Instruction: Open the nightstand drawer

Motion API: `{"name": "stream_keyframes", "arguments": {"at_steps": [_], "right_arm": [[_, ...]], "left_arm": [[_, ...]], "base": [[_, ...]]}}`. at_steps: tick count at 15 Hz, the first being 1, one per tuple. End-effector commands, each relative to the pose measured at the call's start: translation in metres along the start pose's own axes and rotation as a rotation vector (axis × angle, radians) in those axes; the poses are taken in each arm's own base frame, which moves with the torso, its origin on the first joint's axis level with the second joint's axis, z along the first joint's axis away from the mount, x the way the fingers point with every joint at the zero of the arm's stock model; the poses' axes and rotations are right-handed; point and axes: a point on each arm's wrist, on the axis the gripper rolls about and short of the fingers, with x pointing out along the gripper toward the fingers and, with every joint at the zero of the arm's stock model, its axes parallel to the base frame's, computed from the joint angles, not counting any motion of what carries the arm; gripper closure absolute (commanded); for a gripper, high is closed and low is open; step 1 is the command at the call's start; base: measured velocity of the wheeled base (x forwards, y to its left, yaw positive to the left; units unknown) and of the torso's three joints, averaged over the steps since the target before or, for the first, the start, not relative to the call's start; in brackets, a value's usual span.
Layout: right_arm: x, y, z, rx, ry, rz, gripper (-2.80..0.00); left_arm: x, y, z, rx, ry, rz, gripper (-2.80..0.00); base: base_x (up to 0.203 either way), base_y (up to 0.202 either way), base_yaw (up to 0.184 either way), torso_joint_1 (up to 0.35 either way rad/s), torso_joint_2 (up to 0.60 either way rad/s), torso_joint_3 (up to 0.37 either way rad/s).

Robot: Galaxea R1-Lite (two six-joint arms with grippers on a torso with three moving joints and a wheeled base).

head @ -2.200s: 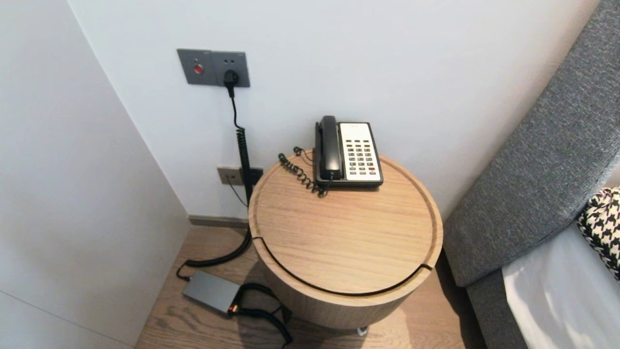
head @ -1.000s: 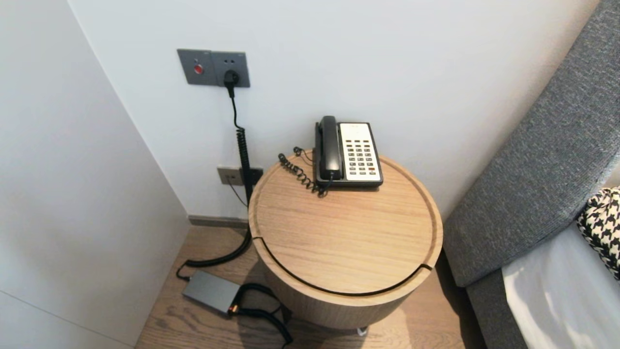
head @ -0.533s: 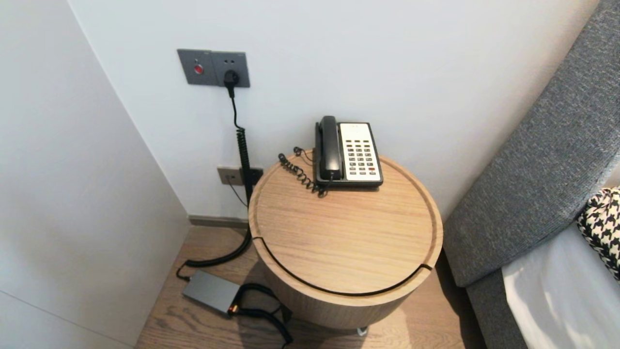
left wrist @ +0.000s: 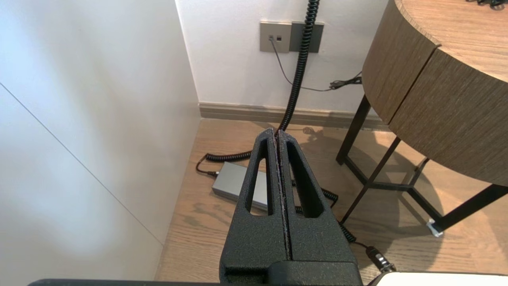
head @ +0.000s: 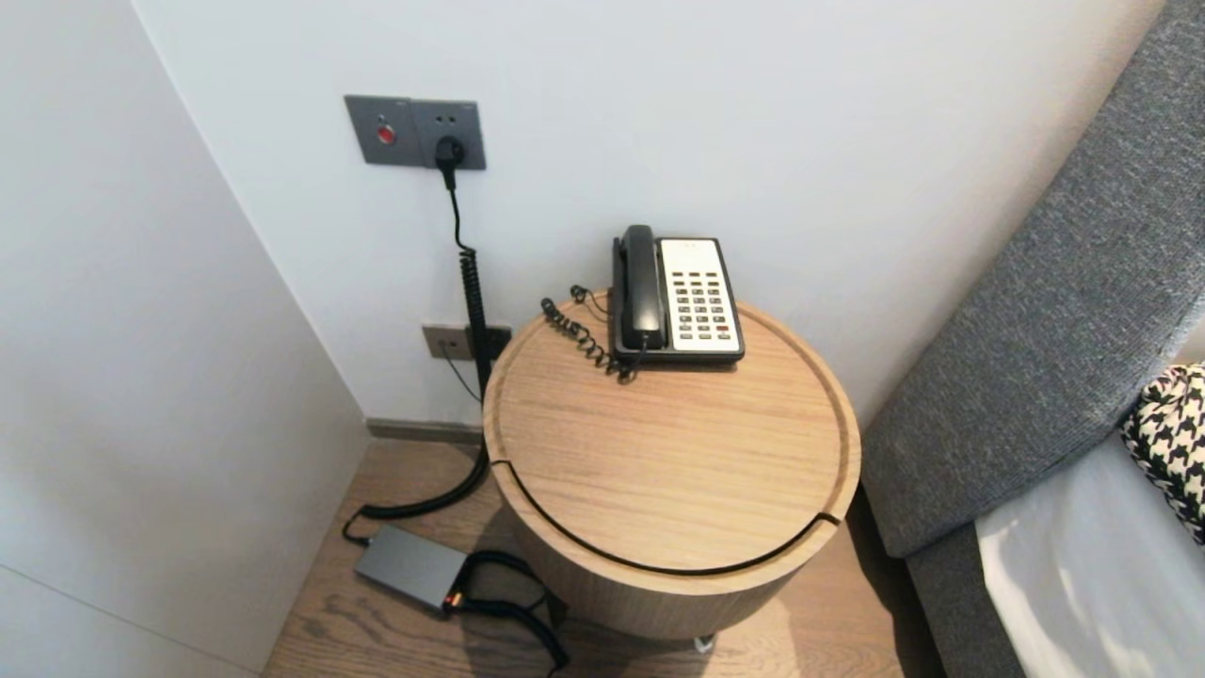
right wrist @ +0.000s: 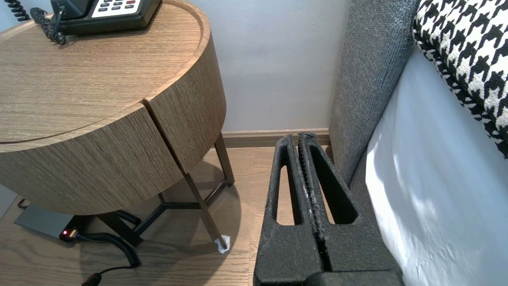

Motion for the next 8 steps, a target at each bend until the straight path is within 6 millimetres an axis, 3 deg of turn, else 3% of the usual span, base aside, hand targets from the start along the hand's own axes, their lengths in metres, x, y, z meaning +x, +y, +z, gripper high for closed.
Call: {"name": "stream_keyframes", "arguments": {"at_steps": [1,8], "right_arm": [[0.0019,0.0000,-0.0072,-0.003,0.029,0.003,0.00],[0.0019,0.0000,-0.0072,-0.006,0.029,0.003,0.00]], "left_arm": [[0.0007,0.0000,-0.0034,0.000,0.010,0.000,0.00],[0.0007,0.0000,-0.0034,0.000,0.010,0.000,0.00]], "base": [[0.000,0.000,0.000,0.000,0.00,0.000],[0.000,0.000,0.000,0.000,0.00,0.000]]}}
